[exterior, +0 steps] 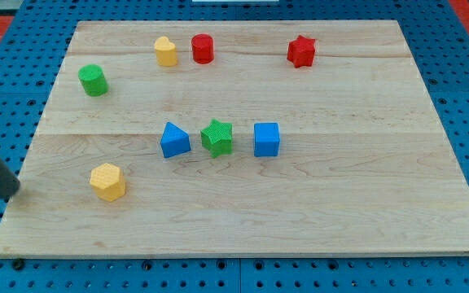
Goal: Move the yellow hexagon to the left of the red star
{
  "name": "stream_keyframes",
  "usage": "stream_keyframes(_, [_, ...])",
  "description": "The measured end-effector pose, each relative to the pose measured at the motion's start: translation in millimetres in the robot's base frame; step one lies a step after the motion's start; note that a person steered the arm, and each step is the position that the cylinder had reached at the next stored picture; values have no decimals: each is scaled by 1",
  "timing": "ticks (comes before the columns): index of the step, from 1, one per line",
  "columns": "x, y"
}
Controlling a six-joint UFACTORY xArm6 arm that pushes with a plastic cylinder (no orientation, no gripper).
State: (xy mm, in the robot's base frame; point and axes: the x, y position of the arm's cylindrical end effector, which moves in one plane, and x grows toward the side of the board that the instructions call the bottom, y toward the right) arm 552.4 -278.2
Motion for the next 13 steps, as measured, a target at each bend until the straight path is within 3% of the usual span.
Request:
stream_keyframes(1, [20, 32])
stream_keyframes(2, [-12, 62])
stream_keyframes(3, [-15, 107])
stream_keyframes(4, [3, 102])
stream_keyframes(5, [-5, 166])
stream_keyframes(6, [-17, 159])
stream_keyframes(7, [-18, 196])
stream_keyframes(8, [-23, 202])
stream_keyframes(9, [-43, 146])
stream_keyframes(11, [-100, 147])
stream_keyframes(13, [-103, 131])
